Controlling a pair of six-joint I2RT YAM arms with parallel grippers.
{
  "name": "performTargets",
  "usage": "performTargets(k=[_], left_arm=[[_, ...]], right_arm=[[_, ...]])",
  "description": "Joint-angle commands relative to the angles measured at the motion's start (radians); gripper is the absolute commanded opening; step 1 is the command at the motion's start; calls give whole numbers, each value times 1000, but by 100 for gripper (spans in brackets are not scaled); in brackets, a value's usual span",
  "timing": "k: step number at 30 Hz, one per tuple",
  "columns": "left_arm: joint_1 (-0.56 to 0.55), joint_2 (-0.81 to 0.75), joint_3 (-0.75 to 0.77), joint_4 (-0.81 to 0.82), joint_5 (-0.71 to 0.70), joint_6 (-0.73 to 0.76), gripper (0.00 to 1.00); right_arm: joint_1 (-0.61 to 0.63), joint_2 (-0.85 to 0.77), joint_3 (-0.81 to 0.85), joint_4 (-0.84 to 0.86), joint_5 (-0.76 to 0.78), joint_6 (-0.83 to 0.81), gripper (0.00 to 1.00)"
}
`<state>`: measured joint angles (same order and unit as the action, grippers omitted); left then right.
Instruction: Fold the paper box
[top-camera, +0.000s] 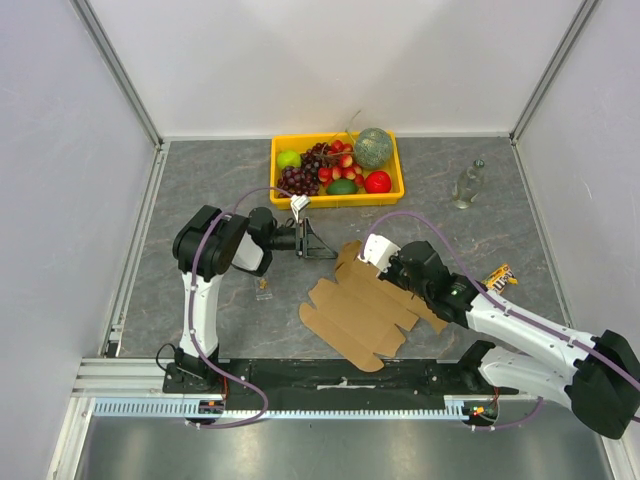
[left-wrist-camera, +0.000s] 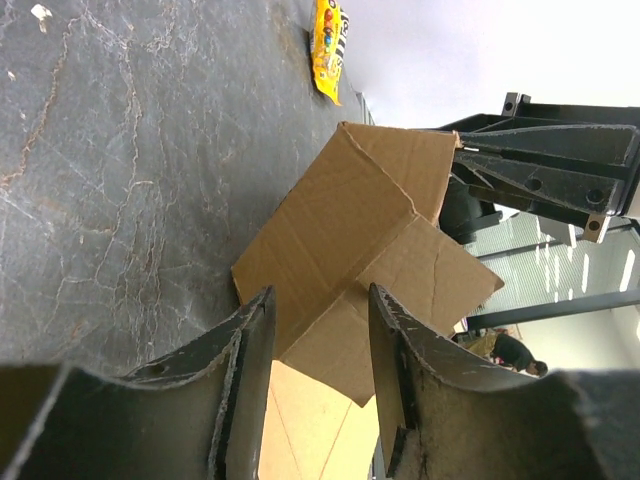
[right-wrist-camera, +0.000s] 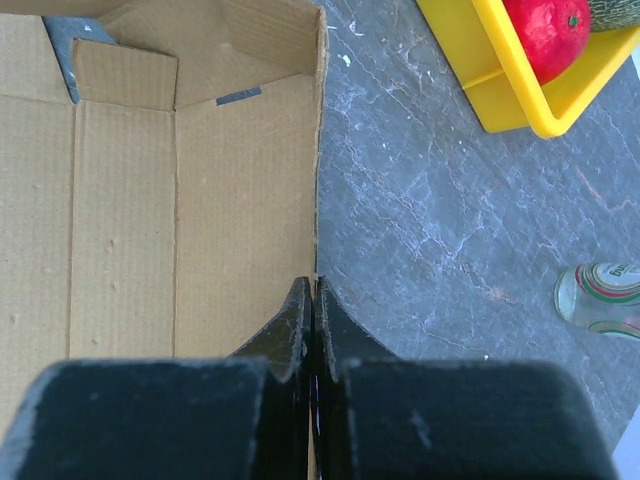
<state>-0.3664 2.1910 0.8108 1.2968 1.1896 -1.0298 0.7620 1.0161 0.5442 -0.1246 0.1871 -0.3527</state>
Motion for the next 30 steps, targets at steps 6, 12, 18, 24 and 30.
performTargets(k=[6,12,18,24,30], left_arm=[[-8,-30,-15,368,39,62,50],[-20,-34,-19,368,42,82,51],[-28,-43,-36,368,41,99,52],[-26,-54,-65,368,28,122,52],[-26,-79,-87,368,25,135,52]], right_arm=[[19,9,10,26,11,-28,3],[59,10,8,25,46,-58,3],[109,4,-1,32,110,-95,2],[148,-16,-20,48,167,-140,1],[168,-7,-32,48,204,-149,1]])
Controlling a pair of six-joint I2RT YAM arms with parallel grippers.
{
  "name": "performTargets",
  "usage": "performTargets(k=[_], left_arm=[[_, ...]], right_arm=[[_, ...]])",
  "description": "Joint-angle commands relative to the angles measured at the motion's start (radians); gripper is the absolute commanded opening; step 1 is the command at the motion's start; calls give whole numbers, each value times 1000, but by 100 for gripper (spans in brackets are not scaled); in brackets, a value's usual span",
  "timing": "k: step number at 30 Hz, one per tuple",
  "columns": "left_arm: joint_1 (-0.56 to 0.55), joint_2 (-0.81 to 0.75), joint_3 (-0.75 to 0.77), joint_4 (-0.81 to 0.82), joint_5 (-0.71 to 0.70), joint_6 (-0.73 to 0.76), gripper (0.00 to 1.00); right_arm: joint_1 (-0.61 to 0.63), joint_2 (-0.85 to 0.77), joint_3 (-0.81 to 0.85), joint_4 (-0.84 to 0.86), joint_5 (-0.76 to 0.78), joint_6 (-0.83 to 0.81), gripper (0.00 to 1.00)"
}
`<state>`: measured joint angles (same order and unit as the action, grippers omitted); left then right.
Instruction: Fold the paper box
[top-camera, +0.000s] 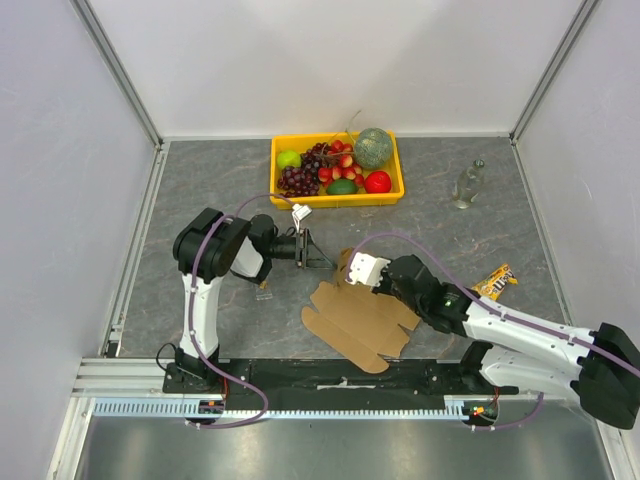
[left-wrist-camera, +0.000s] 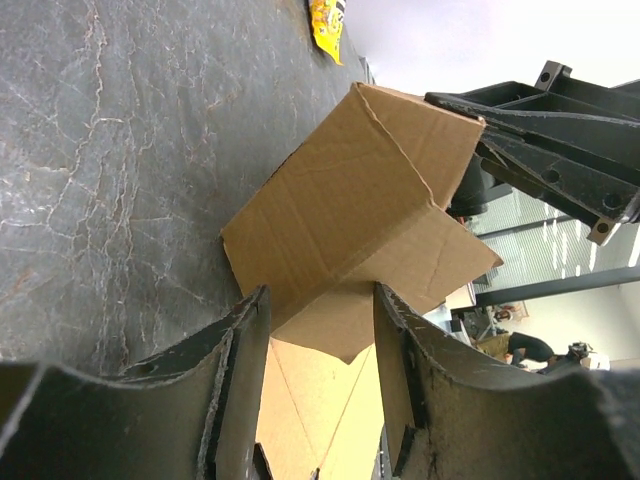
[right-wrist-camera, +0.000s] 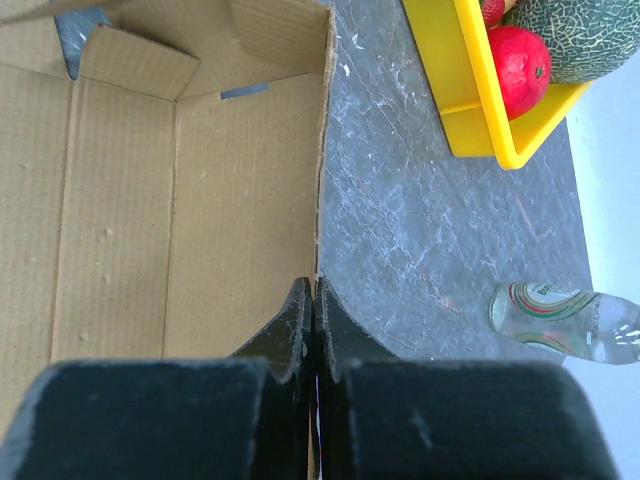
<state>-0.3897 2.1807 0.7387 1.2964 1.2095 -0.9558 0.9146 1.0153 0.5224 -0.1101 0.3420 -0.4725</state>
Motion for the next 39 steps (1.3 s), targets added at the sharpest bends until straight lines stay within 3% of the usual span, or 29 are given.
performTargets(k=[1,15,39], left_arm=[[-5,-70,-16,368,4,65,53],[-24,-99,-41,368,13,78,53],[-37,-211,-219,368,-85,173,54]], right_arm=[[21,-4,-12,33,57,-32,1],[125,17,-24,66,169,-66,0],[329,43,-48,82,393,-84,0]])
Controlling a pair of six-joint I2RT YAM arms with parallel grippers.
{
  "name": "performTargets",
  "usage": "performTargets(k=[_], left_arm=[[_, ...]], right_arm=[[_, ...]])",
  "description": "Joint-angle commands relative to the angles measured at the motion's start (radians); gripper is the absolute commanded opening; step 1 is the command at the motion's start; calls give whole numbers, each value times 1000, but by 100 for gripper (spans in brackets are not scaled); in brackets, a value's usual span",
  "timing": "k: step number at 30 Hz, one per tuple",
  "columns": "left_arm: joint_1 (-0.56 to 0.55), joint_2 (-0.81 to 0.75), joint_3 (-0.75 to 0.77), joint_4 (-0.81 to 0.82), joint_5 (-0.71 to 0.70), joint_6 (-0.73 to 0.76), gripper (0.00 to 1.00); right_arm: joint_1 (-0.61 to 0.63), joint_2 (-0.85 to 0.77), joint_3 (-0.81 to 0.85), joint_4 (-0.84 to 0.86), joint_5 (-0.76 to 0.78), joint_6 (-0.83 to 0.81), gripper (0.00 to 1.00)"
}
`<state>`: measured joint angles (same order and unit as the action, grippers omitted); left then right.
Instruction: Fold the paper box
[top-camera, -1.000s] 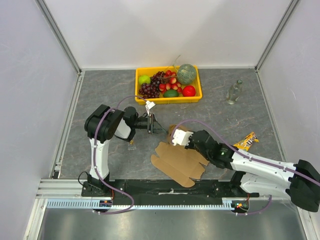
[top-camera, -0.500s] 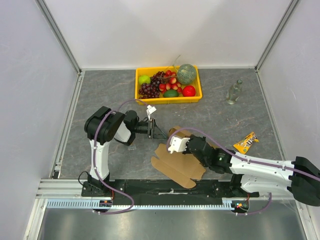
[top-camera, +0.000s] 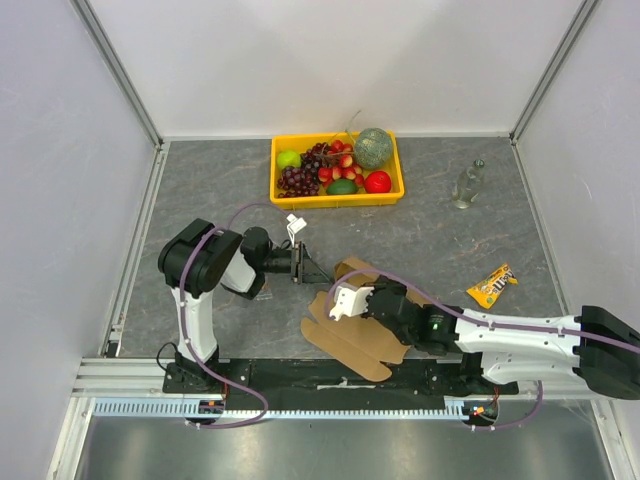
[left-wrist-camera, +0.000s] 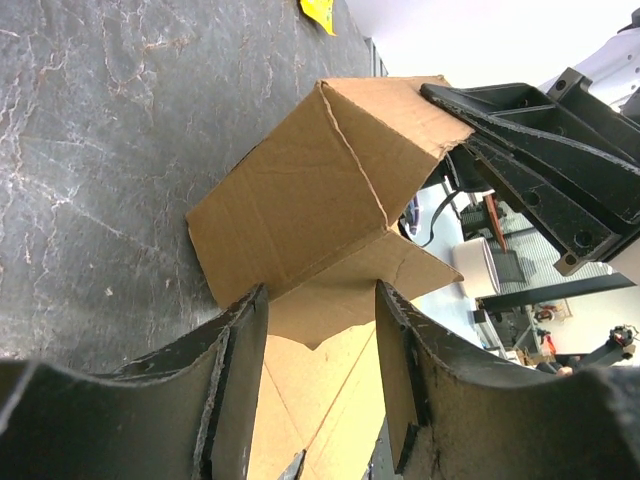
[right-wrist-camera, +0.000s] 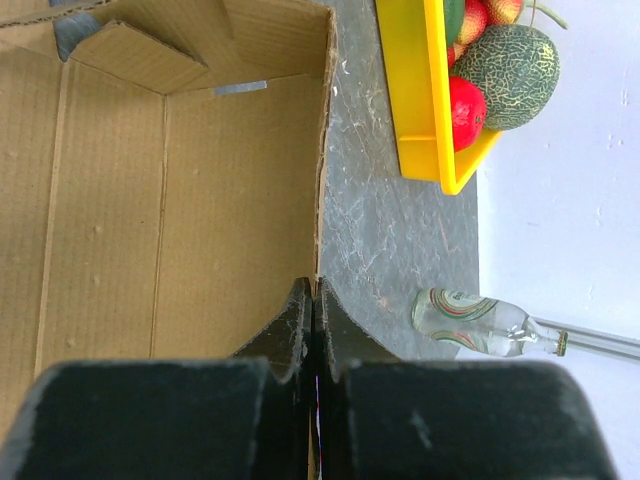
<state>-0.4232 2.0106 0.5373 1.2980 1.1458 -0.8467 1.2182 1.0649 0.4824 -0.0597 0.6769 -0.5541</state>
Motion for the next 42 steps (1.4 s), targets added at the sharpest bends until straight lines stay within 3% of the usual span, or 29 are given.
performTargets(k=[1,19,27,32,38,42], left_arm=[[-5,-41,-20,366,-23,66,54],[-60,-99,-102,366,-81,129,58],[-74,-145,-158,365,-132,173,66],[-95,-194,-157,243,-188,265,73],[-163,-300,-117,-86,-323,494,77],[-173,-316,-112,-143,-377,547,77]], right_arm=[[33,-8,-13,34,62,-1,0],[162,-8,-68,115,197,-50,0],[202,3,-88,152,259,-44,0],[205,-16,-96,141,251,-9,0],[207,-46,-102,135,227,14,0],[207,-54,-102,138,217,20,0]])
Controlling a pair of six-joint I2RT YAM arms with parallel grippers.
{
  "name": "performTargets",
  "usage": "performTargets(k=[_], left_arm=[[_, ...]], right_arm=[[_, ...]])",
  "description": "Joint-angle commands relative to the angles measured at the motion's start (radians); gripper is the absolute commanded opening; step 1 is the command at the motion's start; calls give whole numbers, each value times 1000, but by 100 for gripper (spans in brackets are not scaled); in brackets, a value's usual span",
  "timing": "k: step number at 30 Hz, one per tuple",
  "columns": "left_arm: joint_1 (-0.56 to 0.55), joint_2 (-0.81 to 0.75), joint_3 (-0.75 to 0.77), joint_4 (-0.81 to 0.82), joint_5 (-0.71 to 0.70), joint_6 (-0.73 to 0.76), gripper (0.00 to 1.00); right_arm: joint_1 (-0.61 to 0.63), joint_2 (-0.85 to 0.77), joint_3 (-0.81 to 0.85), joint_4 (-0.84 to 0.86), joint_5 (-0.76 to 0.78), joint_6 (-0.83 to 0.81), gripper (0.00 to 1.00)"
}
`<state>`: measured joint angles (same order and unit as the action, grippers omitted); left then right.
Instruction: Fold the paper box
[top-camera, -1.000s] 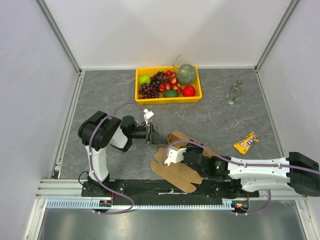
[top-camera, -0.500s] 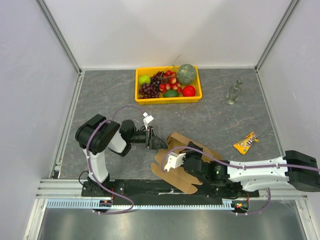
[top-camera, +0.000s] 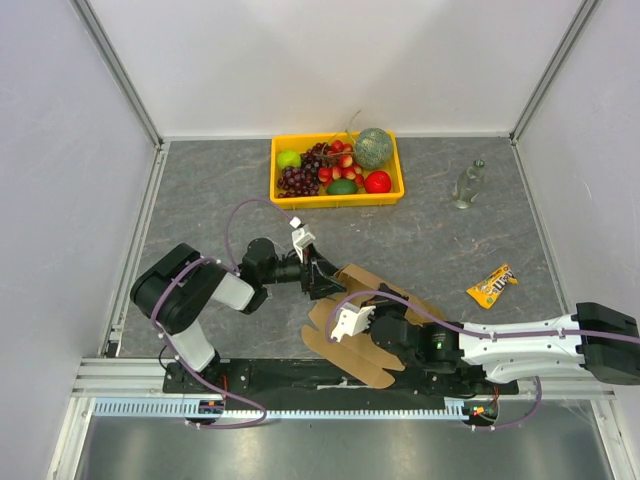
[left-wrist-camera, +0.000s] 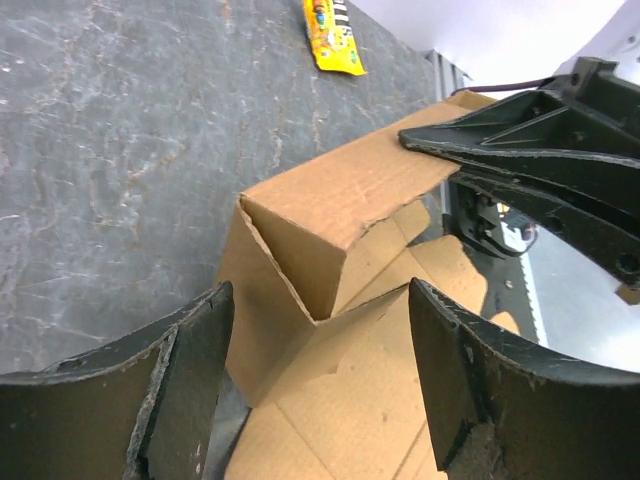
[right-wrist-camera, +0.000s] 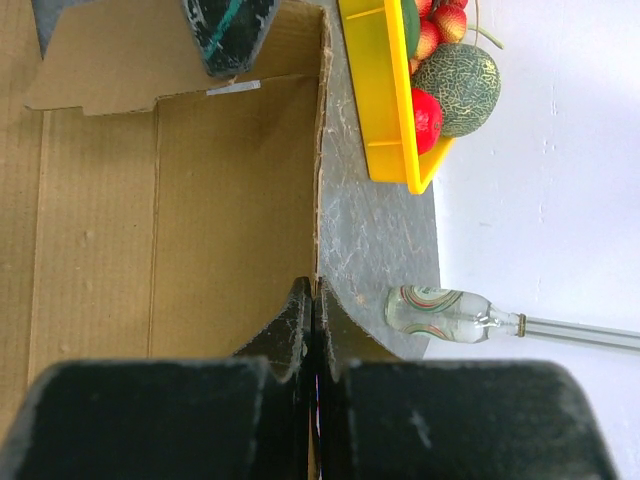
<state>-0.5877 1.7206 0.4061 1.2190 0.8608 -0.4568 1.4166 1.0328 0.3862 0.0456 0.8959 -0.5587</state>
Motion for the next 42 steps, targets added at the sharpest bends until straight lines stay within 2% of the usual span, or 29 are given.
performTargets(k=[1,20,31,42], left_arm=[[-8,-23,19,-67,-97,164,77],[-80,27,-30,7,-242,191,77],[-98,91,-39,115,-313,179,75],[-123,86,-69,162,-388,179,71]], right_arm=[[7,-23,-6,34,-2,26,0],[7,13,-21,53,-28,55,0],[7,19,-32,48,-46,69,0],[8,76,-23,59,-61,82,5]])
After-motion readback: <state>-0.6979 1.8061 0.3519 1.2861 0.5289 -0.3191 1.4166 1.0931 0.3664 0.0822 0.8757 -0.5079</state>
